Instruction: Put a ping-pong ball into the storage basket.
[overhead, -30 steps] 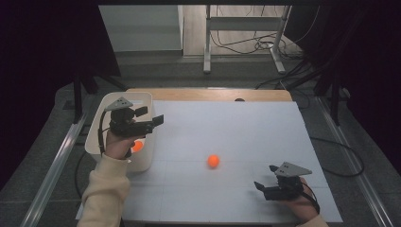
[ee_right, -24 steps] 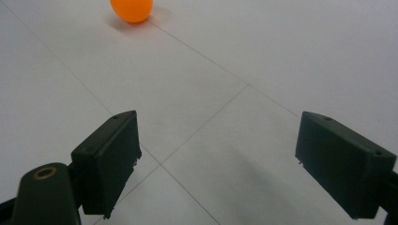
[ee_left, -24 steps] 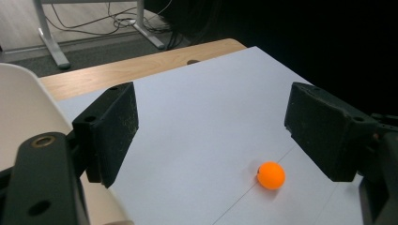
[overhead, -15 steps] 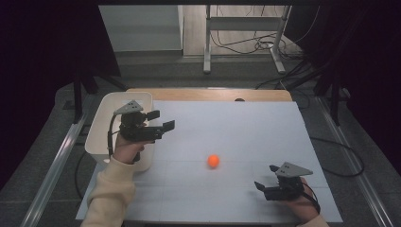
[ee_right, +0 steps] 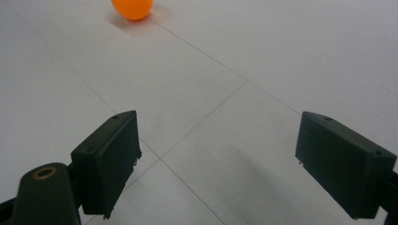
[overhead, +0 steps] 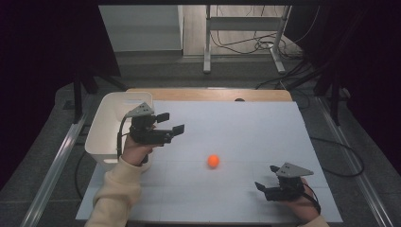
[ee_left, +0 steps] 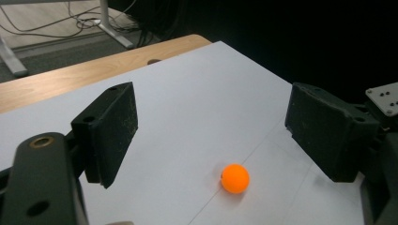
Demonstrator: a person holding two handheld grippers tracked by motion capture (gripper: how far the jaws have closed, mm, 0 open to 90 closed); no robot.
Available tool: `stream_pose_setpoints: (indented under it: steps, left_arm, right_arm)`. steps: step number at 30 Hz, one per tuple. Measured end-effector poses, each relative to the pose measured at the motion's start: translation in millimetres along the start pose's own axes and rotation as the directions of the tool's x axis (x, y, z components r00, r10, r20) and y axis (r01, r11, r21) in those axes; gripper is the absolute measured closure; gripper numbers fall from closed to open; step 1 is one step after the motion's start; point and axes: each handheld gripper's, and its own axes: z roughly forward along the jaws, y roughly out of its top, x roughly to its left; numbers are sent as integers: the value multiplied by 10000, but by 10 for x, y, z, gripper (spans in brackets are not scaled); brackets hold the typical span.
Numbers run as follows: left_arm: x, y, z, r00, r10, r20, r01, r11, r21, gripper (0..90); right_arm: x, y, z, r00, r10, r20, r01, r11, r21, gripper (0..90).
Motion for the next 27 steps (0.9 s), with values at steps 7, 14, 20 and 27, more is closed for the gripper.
stream_pose_setpoints:
  steps: [7,14,20,27]
  left_arm:
    - [-70,-8,91,9996,197,207,-201,9996,193,180]
    - [-163,-21,186,9984,393,409,-410,9983,417,178]
    - [-244,-39,291,9962,572,653,-615,9959,669,178]
    - [-338,-92,454,9935,657,933,-752,9919,1027,177]
  right_arm:
    - [-7,-2,-5,10000,12,40,-12,10000,-17,146]
    - [-2,-4,-14,9999,-11,131,11,10000,26,146]
    - [-9,-7,-12,10000,16,38,-16,10000,-14,146]
    - [-9,-8,-13,10000,36,60,-35,10000,-57,146]
